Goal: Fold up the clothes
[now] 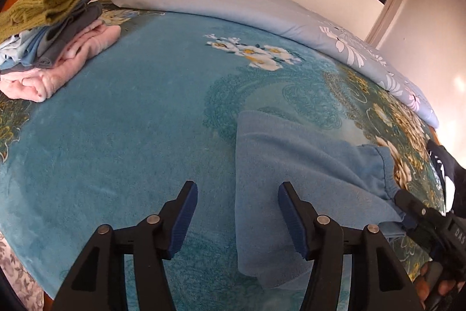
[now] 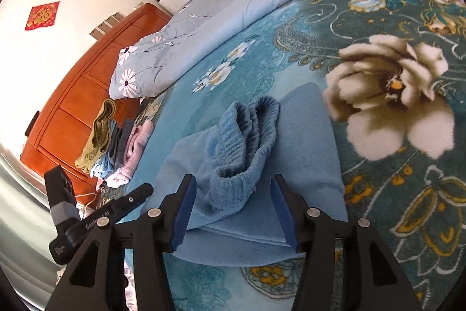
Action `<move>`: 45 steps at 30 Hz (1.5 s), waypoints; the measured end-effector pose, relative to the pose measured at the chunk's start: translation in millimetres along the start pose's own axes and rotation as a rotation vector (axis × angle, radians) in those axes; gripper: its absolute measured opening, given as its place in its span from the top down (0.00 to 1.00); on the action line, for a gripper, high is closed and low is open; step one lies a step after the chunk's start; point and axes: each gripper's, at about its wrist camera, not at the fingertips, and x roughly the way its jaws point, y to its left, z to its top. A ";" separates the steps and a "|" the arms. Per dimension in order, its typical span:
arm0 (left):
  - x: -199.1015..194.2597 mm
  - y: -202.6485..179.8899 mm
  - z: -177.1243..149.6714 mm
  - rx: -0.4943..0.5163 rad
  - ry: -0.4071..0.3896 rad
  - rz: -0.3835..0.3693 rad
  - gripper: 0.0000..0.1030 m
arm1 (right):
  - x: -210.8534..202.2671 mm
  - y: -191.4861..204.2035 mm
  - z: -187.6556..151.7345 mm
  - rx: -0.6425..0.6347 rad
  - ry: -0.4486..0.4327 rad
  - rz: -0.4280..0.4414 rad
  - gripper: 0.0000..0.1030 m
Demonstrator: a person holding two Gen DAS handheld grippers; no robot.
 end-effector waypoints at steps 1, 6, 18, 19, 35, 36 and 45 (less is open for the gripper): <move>0.6 0.0 -1.8 0.010 0.004 -0.005 0.40 | 2.5 -1.1 0.6 0.022 -0.003 0.001 0.47; -5.1 -0.4 -1.2 0.020 -0.002 -0.053 0.40 | -3.7 8.6 6.6 0.038 -0.036 0.014 0.78; 2.3 -4.4 -0.5 0.017 0.038 -0.117 0.38 | -40.2 -19.1 9.4 0.035 -0.070 -0.066 0.82; 7.8 -5.3 -3.3 0.018 0.053 -0.109 0.38 | -34.8 -28.5 6.3 0.052 -0.047 -0.085 0.82; -3.5 -33.0 55.1 0.144 -0.049 -0.324 0.34 | -37.3 4.2 19.8 -0.127 -0.090 -0.086 0.63; 1.8 -38.9 57.8 0.162 -0.035 -0.341 0.34 | -36.1 9.2 22.0 -0.143 -0.091 -0.079 0.62; 55.7 -40.4 47.7 0.165 0.116 -0.263 0.34 | -2.0 -1.4 26.2 -0.138 -0.022 -0.119 0.60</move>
